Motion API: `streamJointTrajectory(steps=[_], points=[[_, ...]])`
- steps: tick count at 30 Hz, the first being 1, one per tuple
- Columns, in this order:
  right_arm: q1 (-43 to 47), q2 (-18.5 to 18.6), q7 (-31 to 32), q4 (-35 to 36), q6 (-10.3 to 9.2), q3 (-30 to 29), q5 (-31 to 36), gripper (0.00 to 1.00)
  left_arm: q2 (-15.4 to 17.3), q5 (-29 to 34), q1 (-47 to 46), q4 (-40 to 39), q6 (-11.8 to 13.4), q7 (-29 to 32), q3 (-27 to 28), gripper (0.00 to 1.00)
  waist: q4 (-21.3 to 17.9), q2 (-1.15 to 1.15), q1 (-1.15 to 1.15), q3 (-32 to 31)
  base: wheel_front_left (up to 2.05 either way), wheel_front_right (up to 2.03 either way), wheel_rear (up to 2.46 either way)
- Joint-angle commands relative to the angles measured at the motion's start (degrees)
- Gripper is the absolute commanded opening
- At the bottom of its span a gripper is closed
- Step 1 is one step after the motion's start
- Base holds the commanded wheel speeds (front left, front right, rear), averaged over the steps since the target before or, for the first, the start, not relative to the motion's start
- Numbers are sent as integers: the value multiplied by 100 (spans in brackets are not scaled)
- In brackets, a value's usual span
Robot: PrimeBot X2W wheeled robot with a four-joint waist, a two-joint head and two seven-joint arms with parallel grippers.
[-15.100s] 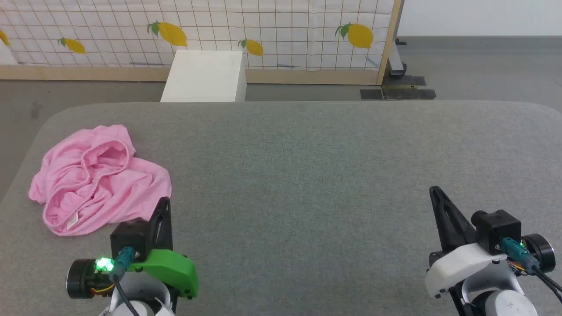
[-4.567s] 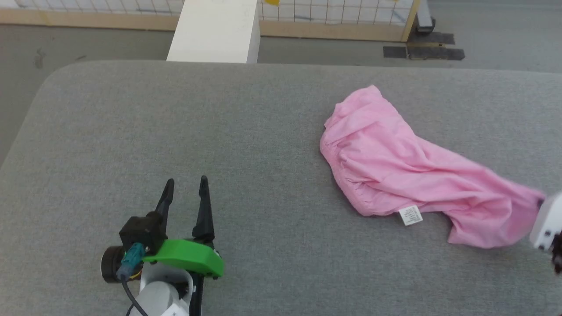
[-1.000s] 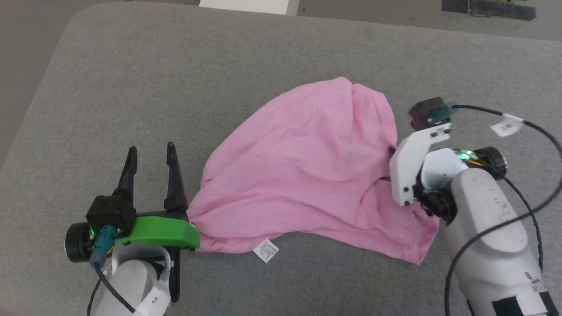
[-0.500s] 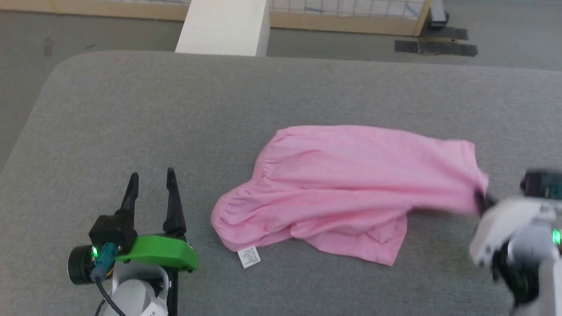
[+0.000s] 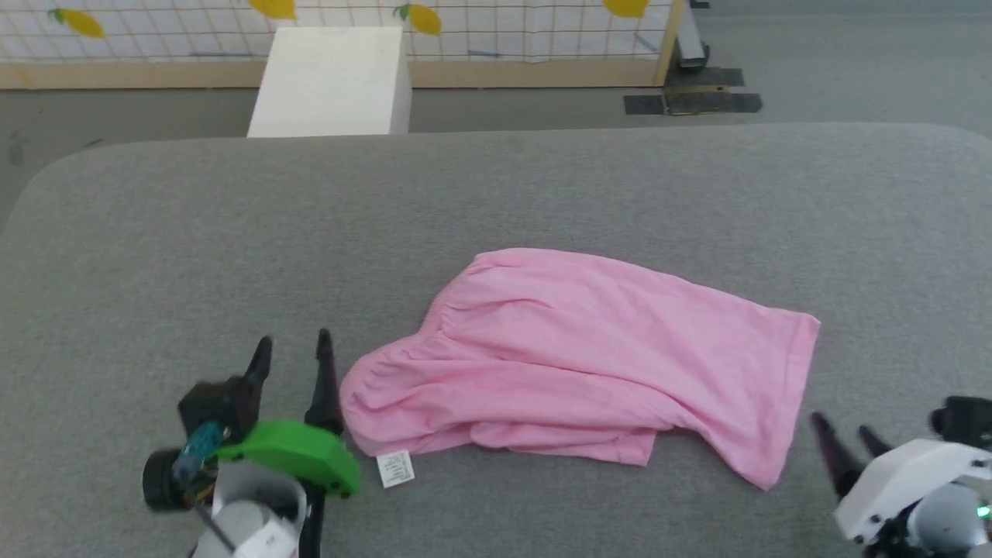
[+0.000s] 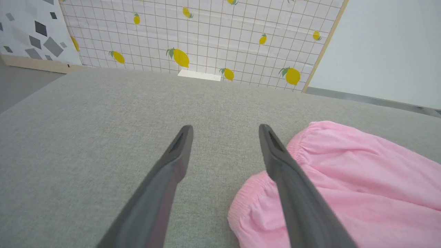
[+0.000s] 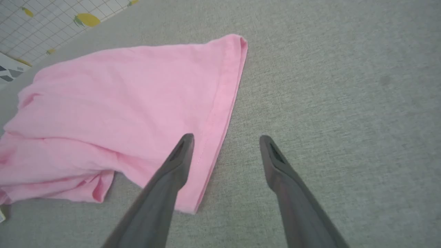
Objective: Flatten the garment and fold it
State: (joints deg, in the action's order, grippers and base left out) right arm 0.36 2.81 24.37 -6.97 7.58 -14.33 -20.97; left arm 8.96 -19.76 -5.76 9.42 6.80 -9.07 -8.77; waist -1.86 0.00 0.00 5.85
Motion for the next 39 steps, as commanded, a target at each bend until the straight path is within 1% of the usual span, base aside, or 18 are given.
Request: streamJointTrajectory(steps=[1, 4, 7, 11, 12, 15, 18, 20, 24, 26, 27, 28, 30, 32, 33, 36, 39], points=[[-143, 8, -96, 76, -9, -154, 28, 100, 13, -23, -317, -32, -72, 135, -62, 100, -172, 0, 0, 36, 0, 0, 0], [-275, 8, -178, 216, -9, -470, 171, 100, 36, -12, -930, 14, -179, 668, -238, 100, -357, 0, 0, 103, 0, 0, 0], [-439, 8, -181, 310, -9, -668, 232, 100, 28, -65, -1703, 310, -295, 1574, -446, 100, -566, 0, 0, 217, 0, 0, 0], [-599, 8, -146, 375, -9, -708, 215, 100, 20, -80, -2564, 1003, -399, 3033, -785, 100, -835, 0, 0, 404, 0, 0, 0], [-617, 8, -142, 376, -9, -691, 196, 100, 29, -75, -2725, 1141, -459, 3267, -860, 100, -891, 0, 0, 452, 0, 0, 0], [-645, 7, -156, 349, -9, -628, 133, 100, 61, -6, -3113, 1646, -502, 3906, -1040, 100, -1034, 0, 0, 620, 0, 0, 0], [-671, 7, -210, 291, -9, -557, 74, 100, 113, 106, -3364, 2117, -480, 4320, -1179, 100, -1124, 0, 0, 769, 0, 0, 0], [-702, 7, -258, 254, -9, -513, 52, 100, 134, 158, -3471, 2346, -432, 4420, -1214, 100, -1163, 0, 0, 842, 0, 0, 0], [-771, 7, -332, 190, -9, -462, 55, 100, 169, 250, -3595, 2673, -313, 4343, -1239, 100, -1194, 0, 0, 938, 0, 0, 0], [-794, 7, -356, 170, -9, -445, 71, 100, 134, 193, -3598, 2809, -316, 4323, -1220, 100, -1186, 0, 0, 957, 0, 0, 0], [-805, 7, -362, 163, -9, -437, 77, 100, 123, 173, -3600, 2854, -329, 4302, -1218, 36, -1177, 0, 0, 962, 0, 0, 0], [-818, 7, -369, 157, -9, -423, 90, 100, 101, 128, -3595, 2899, -346, 4252, -1197, 0, -1163, 0, 0, 965, 0, 0, 0], [-850, 7, -367, 157, -9, -388, 121, 100, 62, 55, -3562, 2948, -377, 4147, -1167, 0, -1131, 0, 0, 954, 0, 0, 0], [-904, 7, -346, 198, -9, -337, 167, 100, 24, -40, -3507, 2924, -391, 3906, -1088, 0, -1100, 0, 0, 938, 0, 0, 0], [-997, 7, -283, 284, -9, -277, 256, 100, -17, -140, -3420, 2844, -406, 3613, -998, 0, -1065, 0, 0, 933, 0, 0, 0], [-1248, 7, -131, 444, -9, -142, 453, 100, -65, -243, -3207, 2619, -389, 3090, -876, 0, -1040, 0, 0, 926, 0, 0, 0], [-1615, 9, 229, 550, -9, 44, 720, 100, -122, -291, -2883, 2314, -354, 2607, -823, 0, -978, 0, 0, 955, 0, 0, 0]])
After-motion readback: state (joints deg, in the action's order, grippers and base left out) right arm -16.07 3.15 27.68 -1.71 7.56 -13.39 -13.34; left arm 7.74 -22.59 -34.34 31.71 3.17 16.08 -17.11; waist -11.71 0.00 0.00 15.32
